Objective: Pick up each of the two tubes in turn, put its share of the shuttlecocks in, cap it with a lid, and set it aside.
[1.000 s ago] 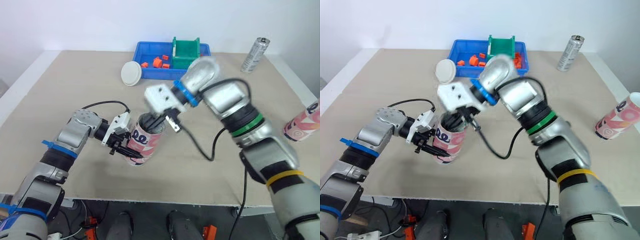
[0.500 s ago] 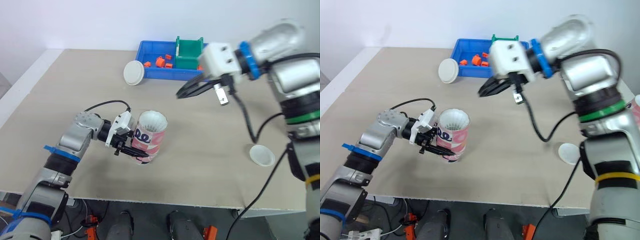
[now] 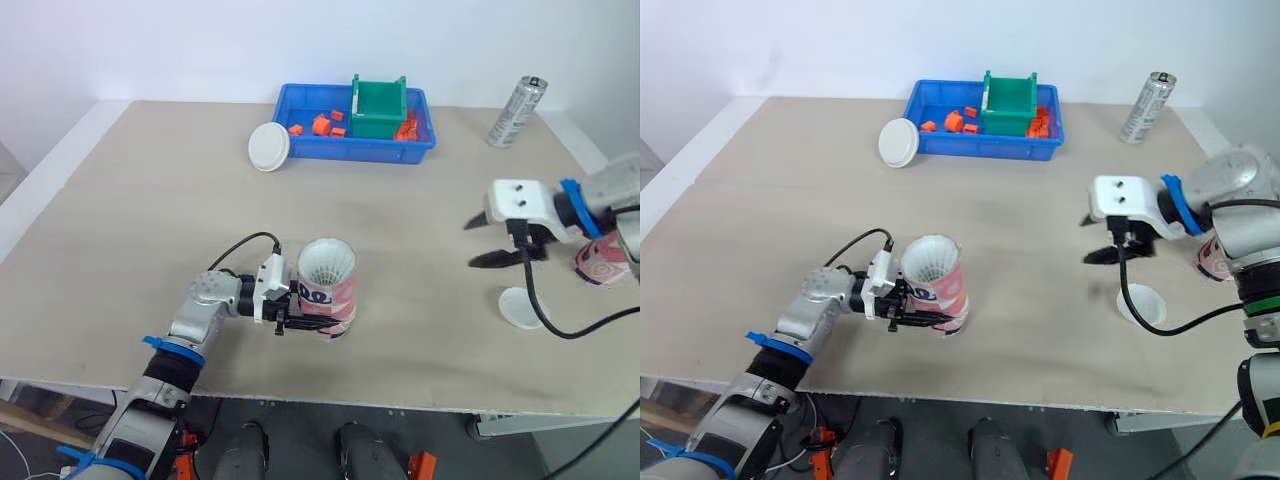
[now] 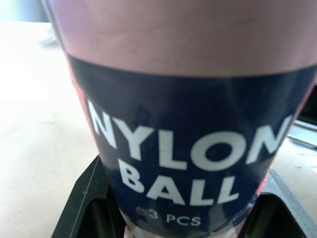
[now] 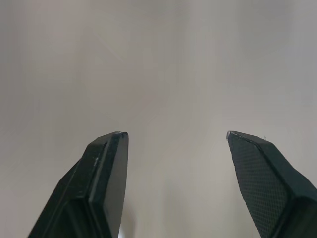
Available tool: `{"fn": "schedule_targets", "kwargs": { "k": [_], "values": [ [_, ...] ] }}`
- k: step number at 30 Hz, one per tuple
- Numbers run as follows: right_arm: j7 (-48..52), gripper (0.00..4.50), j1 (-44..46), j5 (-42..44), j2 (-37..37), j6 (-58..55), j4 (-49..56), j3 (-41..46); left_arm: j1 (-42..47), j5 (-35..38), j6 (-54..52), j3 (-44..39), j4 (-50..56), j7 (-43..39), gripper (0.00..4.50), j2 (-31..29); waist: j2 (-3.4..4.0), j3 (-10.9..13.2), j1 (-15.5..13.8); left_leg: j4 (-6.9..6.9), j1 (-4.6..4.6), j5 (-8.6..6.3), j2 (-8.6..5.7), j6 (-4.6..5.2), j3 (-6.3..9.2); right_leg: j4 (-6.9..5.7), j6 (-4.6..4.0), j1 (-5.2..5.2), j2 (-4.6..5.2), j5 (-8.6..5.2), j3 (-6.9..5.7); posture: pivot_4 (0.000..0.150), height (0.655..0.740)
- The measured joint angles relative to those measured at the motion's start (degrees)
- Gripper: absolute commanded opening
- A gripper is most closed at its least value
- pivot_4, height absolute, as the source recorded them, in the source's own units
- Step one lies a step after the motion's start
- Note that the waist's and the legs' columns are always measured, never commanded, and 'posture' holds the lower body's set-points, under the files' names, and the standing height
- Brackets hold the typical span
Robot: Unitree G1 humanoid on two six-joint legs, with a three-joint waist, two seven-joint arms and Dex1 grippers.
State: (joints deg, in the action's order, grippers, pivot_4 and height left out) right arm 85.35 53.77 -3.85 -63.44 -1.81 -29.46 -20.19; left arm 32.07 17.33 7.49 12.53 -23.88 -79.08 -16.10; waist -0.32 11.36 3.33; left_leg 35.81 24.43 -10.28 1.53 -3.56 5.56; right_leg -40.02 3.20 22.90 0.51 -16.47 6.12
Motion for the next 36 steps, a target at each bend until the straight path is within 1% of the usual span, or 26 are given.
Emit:
{"fn": "schedule_targets", "kwargs": {
  "k": [1,5,11,18,21,26,29,32,33,34,35,36],
  "values": [
    [-0.5,3.45,0.2,-1.9,0.1,1.4,-4.1,-0.3,0.4,-0.5,1.4,0.0,-0.7,0.1,2.21,0.3,0.00,0.0,0.0,-0.01,-0.03,0.04,0.00,-0.02,-0.08,0.00,0.04,-0.01,0.00,0.03,0.08,0.150,0.7384],
    [-0.5,3.45,2.0,-4.9,0.8,4.0,-13.9,-0.5,1.3,-1.0,3.0,0.0,-2.5,0.0,2.21,0.7,0.00,0.0,0.3,-0.04,-0.12,0.06,0.00,-0.04,-0.25,0.00,0.11,-0.04,0.00,0.08,0.27,0.150,0.7384],
    [-1.3,3.45,2.4,-7.1,2.3,6.1,-20.4,-0.4,1.3,-1.1,3.3,0.0,-2.7,-0.1,2.21,0.5,0.01,0.0,0.9,-0.03,-0.15,0.07,0.00,-0.05,-0.26,0.00,0.14,-0.09,0.00,0.10,0.30,0.150,0.7384],
    [-1.8,3.45,0.4,-8.3,3.7,6.6,-22.1,0.1,2.3,-1.2,2.6,0.2,-3.6,-0.7,2.21,0.4,0.02,0.0,1.0,-0.03,-0.21,0.09,-0.01,-0.06,-0.25,0.00,0.17,-0.18,-0.01,0.11,0.32,0.150,0.7384],
    [-1.9,3.45,-0.7,-8.4,3.7,6.6,-21.8,0.8,2.4,-1.5,2.6,0.3,-3.8,-0.8,2.21,0.3,0.01,0.0,1.0,-0.02,-0.43,0.09,-0.01,-0.06,-0.20,0.04,0.21,-0.48,-0.05,0.09,0.31,0.150,0.7384],
    [-2.2,3.45,-3.9,-8.4,3.0,6.4,-18.7,2.8,2.4,-1.6,2.6,0.2,-3.9,-0.9,2.21,0.0,-0.08,-0.1,1.0,-0.04,-0.71,0.08,-0.01,-0.06,-0.18,0.10,0.50,-0.82,-0.05,-0.09,0.31,0.150,0.7384],
    [-1.7,2.65,-5.3,-8.4,3.0,5.3,-16.8,3.3,2.4,-1.7,2.6,0.2,-4.0,-0.9,2.21,0.0,-0.18,-0.1,1.0,-0.08,-0.96,0.08,-0.01,-0.06,-0.18,0.16,0.55,-1.06,-0.06,-0.12,0.31,0.150,0.7384],
    [-0.3,1.27,-6.2,-8.4,3.0,4.1,-15.1,3.4,2.4,-1.7,2.5,0.2,-4.2,-0.9,2.21,-0.1,-0.23,-0.1,1.1,-0.08,-1.08,0.08,0.00,-0.06,-0.19,0.24,0.62,-1.21,-0.05,-0.10,0.32,0.150,0.7384],
    [-0.3,0.65,-6.2,-8.4,3.0,4.0,-15.0,3.4,2.4,-1.7,2.5,0.2,-4.2,-0.9,2.21,-0.1,-0.23,-0.1,1.1,-0.08,-1.09,0.08,0.00,-0.06,-0.20,0.30,0.64,-1.24,-0.05,-0.05,0.34,0.150,0.7384],
    [-0.3,0.13,-6.3,-8.5,3.0,3.5,-14.8,3.4,2.4,-1.7,2.5,0.2,-4.3,-1.0,2.21,-0.1,-0.23,-0.1,1.1,-0.08,-1.09,0.08,0.00,-0.06,-0.20,0.35,0.66,-1.25,-0.05,-0.02,0.34,0.150,0.7384],
    [-0.2,0.03,-6.3,-8.6,3.0,3.4,-14.6,3.3,2.4,-1.7,2.5,0.2,-4.3,-0.9,2.21,-0.1,-0.23,-0.1,1.1,-0.08,-1.09,0.08,0.01,-0.06,-0.21,0.39,0.66,-1.26,-0.05,0.00,0.34,0.150,0.7384],
    [0.0,0.03,-6.3,-8.8,3.0,3.2,-14.5,3.3,2.4,-1.7,2.5,0.2,-4.3,-0.9,2.21,0.0,-0.23,-0.1,1.1,-0.09,-1.09,0.08,0.01,-0.06,-0.21,0.43,0.67,-1.27,-0.05,0.01,0.34,0.150,0.7384]
  ]
}}
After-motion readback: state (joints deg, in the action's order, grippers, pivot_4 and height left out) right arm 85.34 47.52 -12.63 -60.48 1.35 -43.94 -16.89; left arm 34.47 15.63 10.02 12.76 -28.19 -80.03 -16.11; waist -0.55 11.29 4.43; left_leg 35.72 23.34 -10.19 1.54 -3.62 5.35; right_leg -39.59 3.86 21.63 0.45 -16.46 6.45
